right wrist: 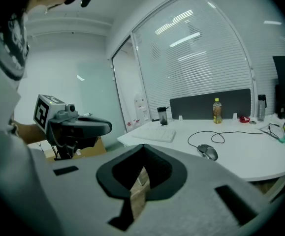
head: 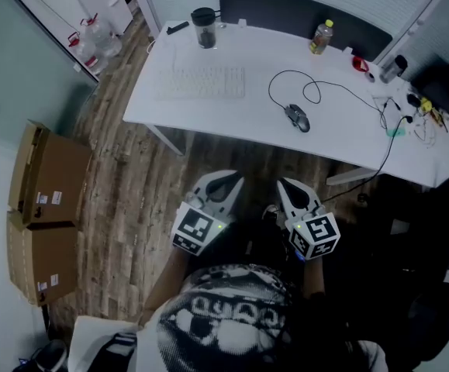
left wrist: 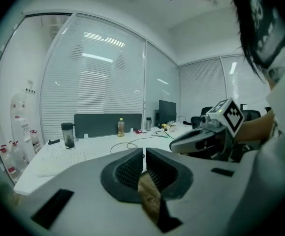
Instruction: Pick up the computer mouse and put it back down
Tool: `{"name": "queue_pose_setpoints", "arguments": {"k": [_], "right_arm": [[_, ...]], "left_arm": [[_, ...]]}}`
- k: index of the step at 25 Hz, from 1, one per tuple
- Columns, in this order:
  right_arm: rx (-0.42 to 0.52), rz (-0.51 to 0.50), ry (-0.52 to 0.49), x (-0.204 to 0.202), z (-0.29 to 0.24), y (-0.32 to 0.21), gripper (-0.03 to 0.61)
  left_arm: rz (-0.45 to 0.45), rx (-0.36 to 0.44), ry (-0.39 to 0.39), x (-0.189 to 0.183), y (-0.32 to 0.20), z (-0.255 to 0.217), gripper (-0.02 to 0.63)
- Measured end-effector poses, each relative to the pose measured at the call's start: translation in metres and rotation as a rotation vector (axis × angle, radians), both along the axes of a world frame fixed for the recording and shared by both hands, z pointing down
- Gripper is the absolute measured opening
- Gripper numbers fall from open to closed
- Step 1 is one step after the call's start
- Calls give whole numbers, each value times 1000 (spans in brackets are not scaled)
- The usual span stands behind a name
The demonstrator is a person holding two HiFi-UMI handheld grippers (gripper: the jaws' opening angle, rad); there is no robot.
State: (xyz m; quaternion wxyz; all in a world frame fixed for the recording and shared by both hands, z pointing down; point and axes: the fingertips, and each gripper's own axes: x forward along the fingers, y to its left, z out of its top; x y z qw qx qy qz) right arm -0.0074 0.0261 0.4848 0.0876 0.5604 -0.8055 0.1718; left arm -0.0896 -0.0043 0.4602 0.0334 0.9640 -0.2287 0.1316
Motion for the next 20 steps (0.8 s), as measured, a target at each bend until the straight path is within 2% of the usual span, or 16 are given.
{"name": "queue_pose_setpoints", "arguments": {"k": [7,15,20], "right_arm": [[-40,28,-21,26,17,-17,-5],[-20,-21,-14,59,25,-97,-5],[-36,-48,15,93,41,-141,-5]], "left_arm": [[45,-33,-10,30,-12,10,17],[-35,-17,-46,51,-76,13,17],[-72,18,-38,81,-120,3,17]]}}
